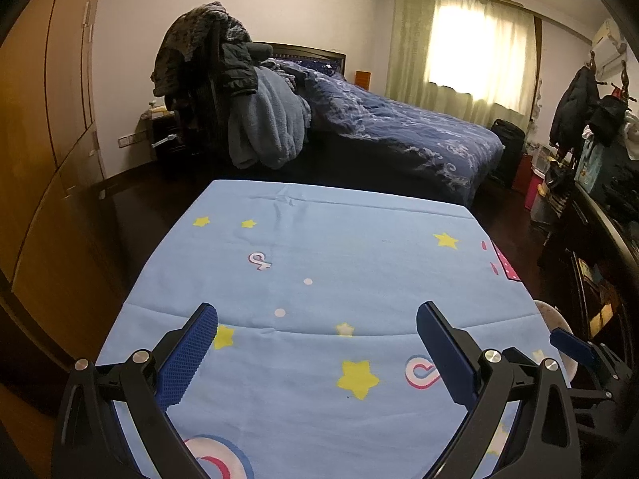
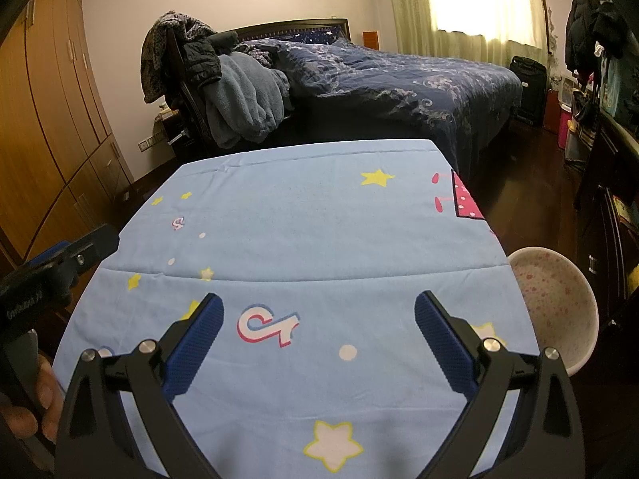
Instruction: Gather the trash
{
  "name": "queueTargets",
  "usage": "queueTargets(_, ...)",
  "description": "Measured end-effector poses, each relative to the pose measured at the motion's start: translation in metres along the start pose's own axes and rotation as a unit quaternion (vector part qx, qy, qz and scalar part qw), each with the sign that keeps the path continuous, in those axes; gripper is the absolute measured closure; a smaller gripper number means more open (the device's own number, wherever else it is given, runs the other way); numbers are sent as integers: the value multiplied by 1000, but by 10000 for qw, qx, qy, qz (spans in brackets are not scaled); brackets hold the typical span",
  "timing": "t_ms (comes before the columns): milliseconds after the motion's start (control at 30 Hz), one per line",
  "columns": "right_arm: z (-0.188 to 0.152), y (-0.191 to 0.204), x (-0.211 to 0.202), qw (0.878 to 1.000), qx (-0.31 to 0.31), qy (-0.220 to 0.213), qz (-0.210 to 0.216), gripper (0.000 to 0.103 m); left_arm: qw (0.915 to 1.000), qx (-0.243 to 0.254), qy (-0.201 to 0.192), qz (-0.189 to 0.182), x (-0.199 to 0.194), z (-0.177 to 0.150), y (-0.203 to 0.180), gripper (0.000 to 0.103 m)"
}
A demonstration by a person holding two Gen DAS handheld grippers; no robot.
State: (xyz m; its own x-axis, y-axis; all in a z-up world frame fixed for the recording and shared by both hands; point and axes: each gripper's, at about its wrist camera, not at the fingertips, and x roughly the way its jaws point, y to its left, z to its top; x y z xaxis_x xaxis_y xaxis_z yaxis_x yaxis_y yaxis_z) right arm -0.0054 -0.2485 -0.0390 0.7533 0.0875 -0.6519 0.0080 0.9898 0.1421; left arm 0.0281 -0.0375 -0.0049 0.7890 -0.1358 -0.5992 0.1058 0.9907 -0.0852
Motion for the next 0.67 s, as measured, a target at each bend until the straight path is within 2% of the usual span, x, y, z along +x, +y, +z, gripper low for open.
queueTargets(233,0,0,-2,10000,0,-7,-20,6,9998,-135,64,-145,2,1,4,4)
queueTargets(667,0,0,-2,10000,-2,3,-18,6,9993,-22,-86,371,2,-1,7,4)
